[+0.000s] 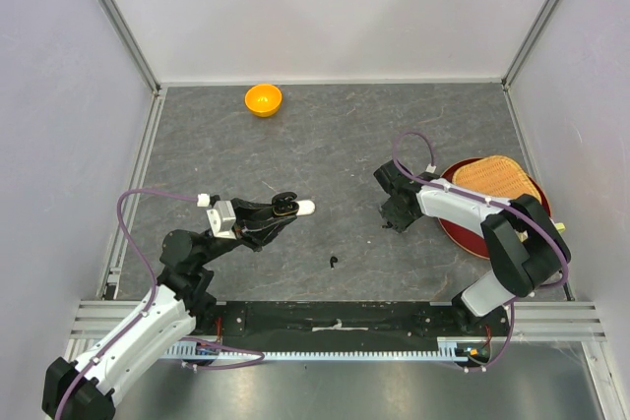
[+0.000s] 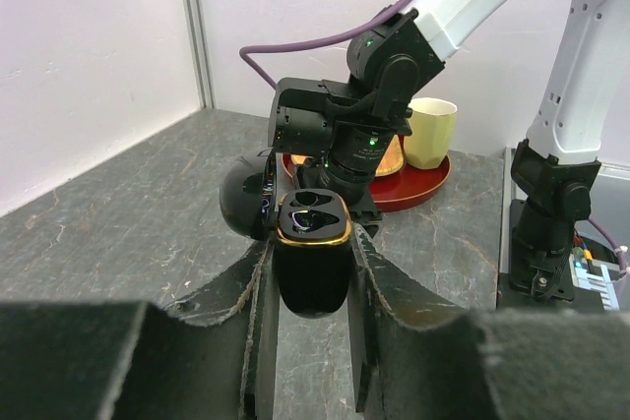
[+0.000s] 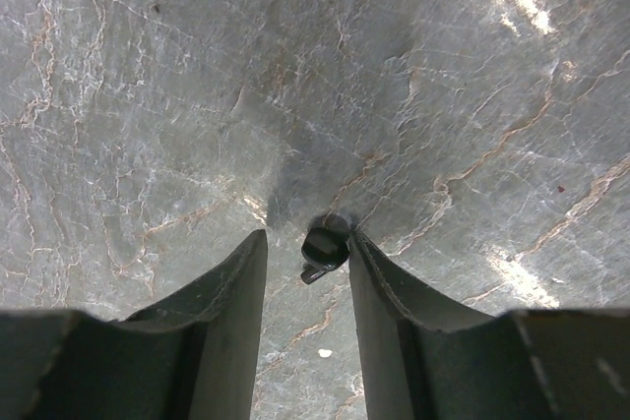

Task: Insert the wireless bluetooth earbuds into the charging case
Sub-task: Pick up the earbud from the center of the board.

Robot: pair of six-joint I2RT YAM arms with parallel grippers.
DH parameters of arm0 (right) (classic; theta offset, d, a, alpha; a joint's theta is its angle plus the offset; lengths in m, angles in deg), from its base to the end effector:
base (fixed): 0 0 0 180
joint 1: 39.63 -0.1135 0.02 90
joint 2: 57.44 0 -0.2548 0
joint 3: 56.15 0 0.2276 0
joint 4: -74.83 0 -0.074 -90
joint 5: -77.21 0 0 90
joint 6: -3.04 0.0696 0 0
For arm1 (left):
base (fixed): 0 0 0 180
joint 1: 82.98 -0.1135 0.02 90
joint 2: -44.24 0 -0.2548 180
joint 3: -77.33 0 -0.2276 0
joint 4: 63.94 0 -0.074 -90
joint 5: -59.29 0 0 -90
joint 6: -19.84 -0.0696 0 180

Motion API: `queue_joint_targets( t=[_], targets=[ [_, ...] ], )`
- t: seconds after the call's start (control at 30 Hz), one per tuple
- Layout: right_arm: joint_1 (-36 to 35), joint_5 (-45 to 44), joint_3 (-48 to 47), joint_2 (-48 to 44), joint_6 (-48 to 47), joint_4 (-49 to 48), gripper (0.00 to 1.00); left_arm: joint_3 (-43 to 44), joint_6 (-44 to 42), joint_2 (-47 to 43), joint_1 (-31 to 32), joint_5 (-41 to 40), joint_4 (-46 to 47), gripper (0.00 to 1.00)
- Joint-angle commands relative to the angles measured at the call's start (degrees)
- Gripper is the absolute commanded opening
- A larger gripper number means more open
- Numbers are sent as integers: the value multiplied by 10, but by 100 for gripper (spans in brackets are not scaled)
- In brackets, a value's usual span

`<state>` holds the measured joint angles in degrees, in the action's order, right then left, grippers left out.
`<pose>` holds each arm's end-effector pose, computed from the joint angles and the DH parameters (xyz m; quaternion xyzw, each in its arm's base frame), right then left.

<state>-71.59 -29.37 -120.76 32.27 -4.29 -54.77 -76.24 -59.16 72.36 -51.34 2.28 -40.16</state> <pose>0.2311 0.1208 0.1355 0.4368 0.8793 0.0279 0.1878 0.1039 -0.1086 0.2767 0.3276 0.4847 -0.4369 0.6833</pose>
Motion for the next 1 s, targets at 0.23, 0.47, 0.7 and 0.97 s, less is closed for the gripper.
queue_joint_targets(
  t=[0.23,0.47,0.7,0.97],
  targets=[
    [3,-9,8,11,1,-6,41,2,-19,-2,2,-13,9,2],
    [3,-5,-2,23,-33,-6,33,3,-19,2,2,-13,8,2],
    [2,1,-31,43,-147,-10,21,3,-18,4,1,-13,8,2],
    [-5,26,-30,44,-345,-69,21,4,-20,3,1,-15,6,2]
  ],
)
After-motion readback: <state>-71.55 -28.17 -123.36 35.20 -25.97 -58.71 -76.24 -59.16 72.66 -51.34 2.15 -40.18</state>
